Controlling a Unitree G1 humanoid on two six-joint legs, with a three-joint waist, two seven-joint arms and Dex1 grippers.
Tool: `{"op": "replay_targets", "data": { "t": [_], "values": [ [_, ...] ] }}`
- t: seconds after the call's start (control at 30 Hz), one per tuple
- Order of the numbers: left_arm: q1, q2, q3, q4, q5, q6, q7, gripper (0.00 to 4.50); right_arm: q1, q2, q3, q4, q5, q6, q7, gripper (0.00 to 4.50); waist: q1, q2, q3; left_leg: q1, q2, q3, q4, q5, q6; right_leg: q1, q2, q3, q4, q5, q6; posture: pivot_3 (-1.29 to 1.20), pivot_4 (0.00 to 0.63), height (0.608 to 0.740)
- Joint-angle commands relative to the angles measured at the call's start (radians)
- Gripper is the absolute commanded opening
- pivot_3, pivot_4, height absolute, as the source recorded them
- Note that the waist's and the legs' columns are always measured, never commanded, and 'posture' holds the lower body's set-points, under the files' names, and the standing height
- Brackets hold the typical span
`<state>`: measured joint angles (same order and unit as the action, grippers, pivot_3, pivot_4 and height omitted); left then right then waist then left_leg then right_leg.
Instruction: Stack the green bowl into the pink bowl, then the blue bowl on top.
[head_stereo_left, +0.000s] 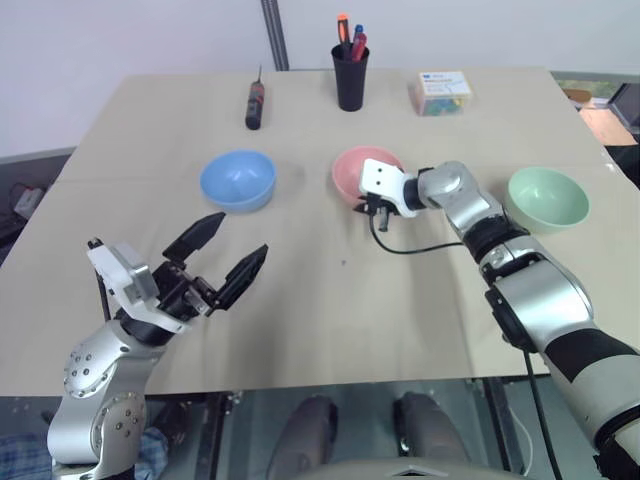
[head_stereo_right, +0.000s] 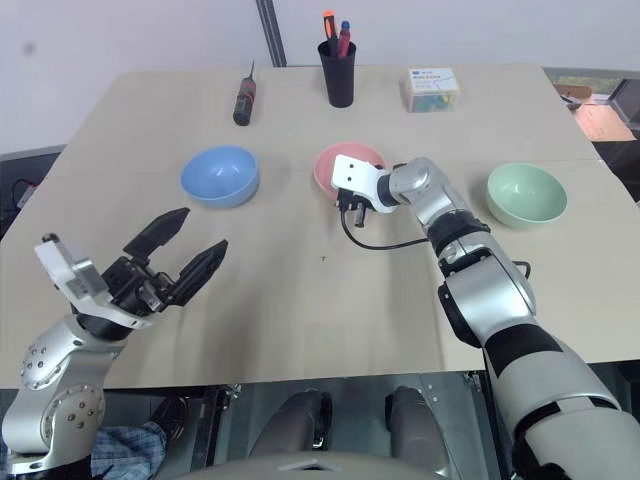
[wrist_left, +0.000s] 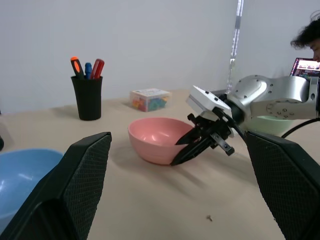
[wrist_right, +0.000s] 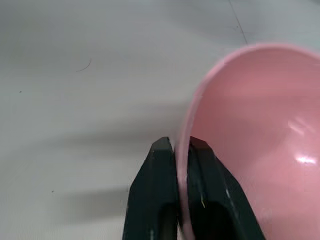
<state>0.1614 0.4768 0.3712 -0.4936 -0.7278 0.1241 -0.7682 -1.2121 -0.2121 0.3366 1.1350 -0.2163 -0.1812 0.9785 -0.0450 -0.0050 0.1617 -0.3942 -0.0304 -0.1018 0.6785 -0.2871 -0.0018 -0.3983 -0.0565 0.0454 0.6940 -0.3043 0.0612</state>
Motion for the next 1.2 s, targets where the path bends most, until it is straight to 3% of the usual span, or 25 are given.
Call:
{"op": "replay_targets", "data": {
  "t": [0.03, 0.13, 0.37, 0.57, 0.7, 0.83, 0.97, 1.07, 1.2],
  "values": [
    [-0.018, 0.014, -0.007, -0.014, 0.002, -0.006, -0.006, 4.5, 0.03, -0.059, 0.023, -0.116, -0.027, -0.091, 0.063, 0.08, 0.002, 0.0, 0.0, 0.0, 0.0, 0.0, 0.0, 0.0, 0.0, 0.0, 0.0, 0.0, 0.0, 0.0, 0.0, 0.0, 0.15, 0.74],
    [-0.031, 0.021, -0.014, -0.007, 0.0, -0.002, -0.011, 4.5, 0.103, -0.107, 0.025, -0.284, -0.005, -0.056, 0.143, 0.08, 0.002, 0.0, 0.0, -0.001, 0.0, 0.0, 0.0, 0.0, 0.0, 0.0, 0.0, 0.0, -0.001, 0.0, 0.0, 0.0, 0.15, 0.74],
    [-0.063, 0.03, -0.036, 0.018, 0.001, 0.01, -0.028, 4.5, 0.409, -0.291, 0.011, -0.986, 0.106, 0.255, 0.341, 0.08, 0.005, 0.0, 0.0, -0.003, 0.0, -0.001, -0.001, 0.0, 0.0, -0.002, -0.001, 0.0, -0.001, 0.0, 0.0, 0.0, 0.15, 0.74],
    [-0.105, 0.043, -0.052, 0.05, -0.002, 0.023, -0.05, 4.5, 0.497, -0.328, -0.007, -1.228, 0.159, 0.473, 0.315, 0.08, 0.003, 0.0, 0.0, -0.002, 0.0, -0.001, -0.001, 0.0, 0.0, -0.002, -0.005, -0.001, 0.0, 0.0, 0.0, 0.0, 0.15, 0.74],
    [-0.134, 0.05, -0.066, 0.071, -0.003, 0.03, -0.065, 4.5, 0.499, -0.337, -0.004, -1.234, 0.161, 0.498, 0.275, 1.35, 0.007, 0.0, 0.0, -0.002, 0.0, -0.002, 0.0, 0.0, 0.0, -0.001, -0.005, -0.002, 0.0, 0.0, 0.0, 0.0, 0.15, 0.74],
    [-0.15, 0.057, -0.071, 0.083, 0.004, 0.032, -0.082, 4.5, 0.496, -0.341, -0.004, -1.253, 0.179, 0.521, 0.257, 3.06, 0.007, 0.0, 0.0, -0.002, -0.001, -0.002, 0.0, 0.0, 0.0, -0.001, -0.006, -0.002, -0.001, 0.0, 0.0, 0.0, 0.15, 0.74],
    [-0.161, 0.061, -0.071, 0.095, 0.008, 0.032, -0.094, 4.5, 0.492, -0.356, -0.02, -1.323, 0.22, 0.575, 0.258, 4.41, 0.006, 0.0, 0.0, -0.002, -0.001, -0.002, -0.001, 0.0, 0.0, -0.001, -0.006, -0.002, -0.001, 0.0, 0.0, 0.0, 0.15, 0.74],
    [-0.165, 0.06, -0.071, 0.098, 0.007, 0.033, -0.098, 4.5, 0.49, -0.386, -0.044, -1.391, 0.258, 0.632, 0.261, 4.41, 0.007, 0.0, 0.0, -0.003, -0.001, -0.002, -0.001, 0.0, 0.0, -0.001, -0.006, -0.002, -0.001, 0.0, 0.0, 0.0, 0.15, 0.74],
    [-0.179, 0.052, -0.089, 0.101, 0.006, 0.03, -0.112, 4.5, 0.509, -0.429, -0.176, -1.469, 0.343, 0.77, 0.203, 4.41, 0.013, -0.001, 0.0, -0.003, -0.001, -0.002, -0.001, 0.0, 0.0, -0.001, -0.006, -0.002, -0.002, 0.0, 0.0, 0.0, 0.15, 0.74]
  ]
}}
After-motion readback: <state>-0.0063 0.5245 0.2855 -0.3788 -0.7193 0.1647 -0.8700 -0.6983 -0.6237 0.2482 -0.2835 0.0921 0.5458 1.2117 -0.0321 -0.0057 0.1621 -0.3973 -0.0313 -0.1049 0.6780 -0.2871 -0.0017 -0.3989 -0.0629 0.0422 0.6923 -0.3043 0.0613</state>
